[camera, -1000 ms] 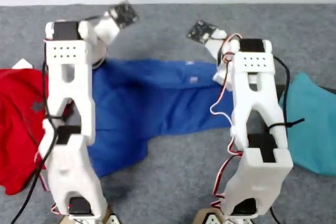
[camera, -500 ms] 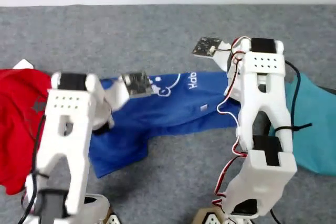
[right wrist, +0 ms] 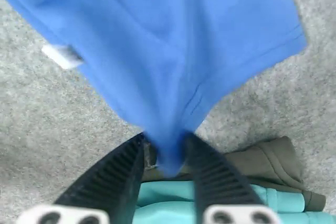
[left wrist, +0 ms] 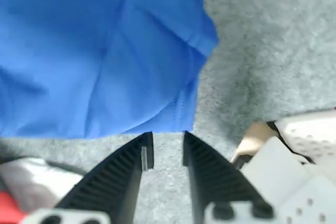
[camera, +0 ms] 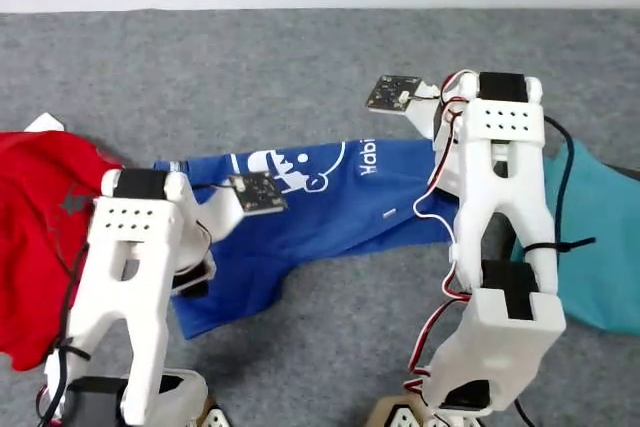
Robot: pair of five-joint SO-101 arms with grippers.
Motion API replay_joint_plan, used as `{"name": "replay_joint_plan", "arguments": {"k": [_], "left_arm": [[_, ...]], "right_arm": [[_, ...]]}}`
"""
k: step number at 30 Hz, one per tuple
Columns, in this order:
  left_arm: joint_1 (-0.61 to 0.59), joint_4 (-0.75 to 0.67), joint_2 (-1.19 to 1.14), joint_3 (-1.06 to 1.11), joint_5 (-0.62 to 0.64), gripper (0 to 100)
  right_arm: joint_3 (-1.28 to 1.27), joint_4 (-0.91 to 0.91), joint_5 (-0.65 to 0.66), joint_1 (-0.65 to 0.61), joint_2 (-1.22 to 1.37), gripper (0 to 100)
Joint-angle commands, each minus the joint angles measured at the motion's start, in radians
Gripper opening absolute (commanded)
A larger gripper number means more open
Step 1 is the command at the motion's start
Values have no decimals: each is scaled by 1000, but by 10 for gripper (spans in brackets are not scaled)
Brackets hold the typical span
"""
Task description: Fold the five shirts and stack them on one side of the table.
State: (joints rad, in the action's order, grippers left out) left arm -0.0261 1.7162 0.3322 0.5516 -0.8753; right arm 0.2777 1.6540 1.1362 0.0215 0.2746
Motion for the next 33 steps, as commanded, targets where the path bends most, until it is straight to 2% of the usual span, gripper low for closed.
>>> {"name": "replay_joint_plan", "arguments": {"k": [1, 6, 8, 11, 14, 19, 22, 26, 33], "left_arm": [[-32, -21, 26, -93, 28, 132], [-92, -109, 32, -217, 68, 130], [-107, -167, 28, -249, 140, 126], [-117, -288, 25, -248, 252, 60], [-110, -440, 25, -176, 316, 6], [-115, -756, 23, 36, 407, 6], [-114, -868, 23, 130, 411, 6], [-133, -925, 23, 188, 410, 6], [-155, -930, 25, 193, 410, 6]], "right_arm": [[57, -2, 8, 25, -58, 242], [86, -4, 6, 18, -68, 207], [132, -8, 6, 18, -68, 169], [144, -74, -28, 2, -35, 81], [144, -163, -137, -27, 31, 5], [146, -318, -247, -62, 188, 9], [150, -392, -253, -84, 291, 10], [206, -504, -255, -96, 410, 10], [396, -622, -252, -97, 605, 10]]}}
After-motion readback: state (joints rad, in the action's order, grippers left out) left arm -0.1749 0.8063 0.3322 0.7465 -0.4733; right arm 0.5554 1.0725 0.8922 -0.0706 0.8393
